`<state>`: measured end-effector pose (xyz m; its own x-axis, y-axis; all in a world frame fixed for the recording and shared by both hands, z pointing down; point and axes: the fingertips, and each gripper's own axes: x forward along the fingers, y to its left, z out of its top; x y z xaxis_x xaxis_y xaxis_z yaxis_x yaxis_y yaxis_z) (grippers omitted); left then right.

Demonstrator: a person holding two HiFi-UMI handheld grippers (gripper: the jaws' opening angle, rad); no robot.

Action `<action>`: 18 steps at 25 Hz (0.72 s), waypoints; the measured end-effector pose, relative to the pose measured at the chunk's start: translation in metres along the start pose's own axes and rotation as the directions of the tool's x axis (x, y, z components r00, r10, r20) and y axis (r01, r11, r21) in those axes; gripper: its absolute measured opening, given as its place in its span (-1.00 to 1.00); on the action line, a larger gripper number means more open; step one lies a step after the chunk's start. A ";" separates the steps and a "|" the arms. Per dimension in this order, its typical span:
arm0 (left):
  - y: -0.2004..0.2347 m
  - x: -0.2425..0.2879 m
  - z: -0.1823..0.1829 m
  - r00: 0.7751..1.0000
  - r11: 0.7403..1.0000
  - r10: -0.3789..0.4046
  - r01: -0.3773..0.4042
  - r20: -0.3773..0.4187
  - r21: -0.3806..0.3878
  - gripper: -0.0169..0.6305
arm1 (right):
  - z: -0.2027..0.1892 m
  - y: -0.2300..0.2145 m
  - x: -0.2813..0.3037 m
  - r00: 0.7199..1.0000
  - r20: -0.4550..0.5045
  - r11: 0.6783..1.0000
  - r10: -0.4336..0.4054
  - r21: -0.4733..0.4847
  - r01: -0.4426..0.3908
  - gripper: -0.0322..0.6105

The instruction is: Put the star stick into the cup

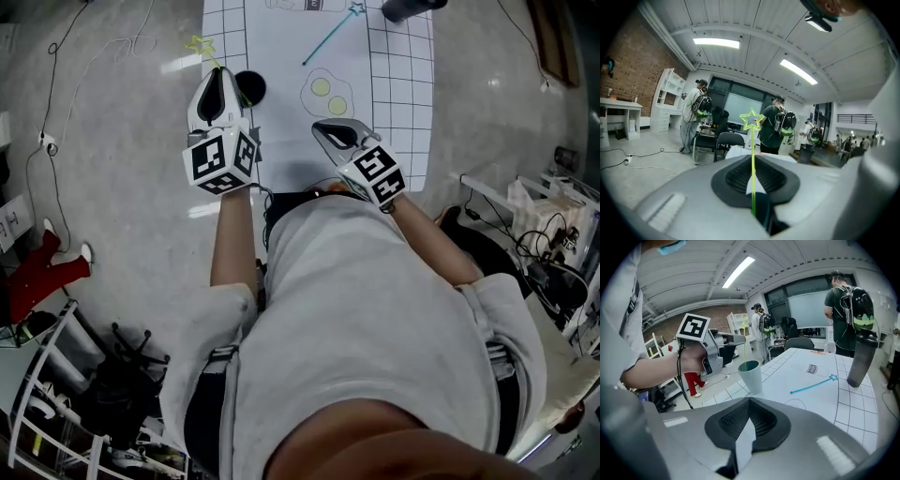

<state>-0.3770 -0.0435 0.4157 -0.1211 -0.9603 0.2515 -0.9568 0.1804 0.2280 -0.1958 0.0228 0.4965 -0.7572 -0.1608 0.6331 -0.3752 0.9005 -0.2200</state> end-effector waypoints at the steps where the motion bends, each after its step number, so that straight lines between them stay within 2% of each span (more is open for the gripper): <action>1: 0.001 0.000 -0.005 1.000 1.000 -0.004 0.004 -0.013 0.006 -0.89 | -0.001 0.000 0.000 1.000 -0.003 1.000 -0.007 0.005 0.007 -0.90; 5: 0.004 -0.001 -0.031 0.994 0.998 -0.005 0.011 -0.108 0.056 -0.89 | -0.001 0.000 0.001 1.000 -0.001 0.999 -0.024 0.023 0.024 -0.90; 9: 0.006 0.000 -0.054 0.974 0.984 0.025 0.016 -0.224 0.175 -0.89 | 0.002 0.001 0.001 1.000 0.008 0.999 -0.029 0.029 0.028 -0.90; 14: -0.012 0.008 -0.056 0.963 0.940 -0.013 0.103 -0.268 0.324 -0.87 | 0.004 -0.005 -0.003 0.999 0.017 0.999 -0.037 0.029 0.037 -0.90; 16: -0.015 0.009 -0.057 0.960 0.934 -0.006 0.106 -0.281 0.342 -0.85 | 0.002 -0.007 -0.005 0.999 0.019 0.999 -0.038 0.036 0.037 -0.90; 18: -0.015 0.008 -0.058 0.956 0.941 0.000 0.099 -0.293 0.324 -0.69 | -0.001 -0.009 -0.008 0.999 0.022 0.998 -0.035 0.046 0.034 -0.90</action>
<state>-0.3481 -0.0417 0.4690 -0.0387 -0.8554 0.5165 -0.9979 0.0058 -0.0650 -0.1859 0.0167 0.4941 -0.7553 -0.2011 0.6238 -0.4251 0.8747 -0.2326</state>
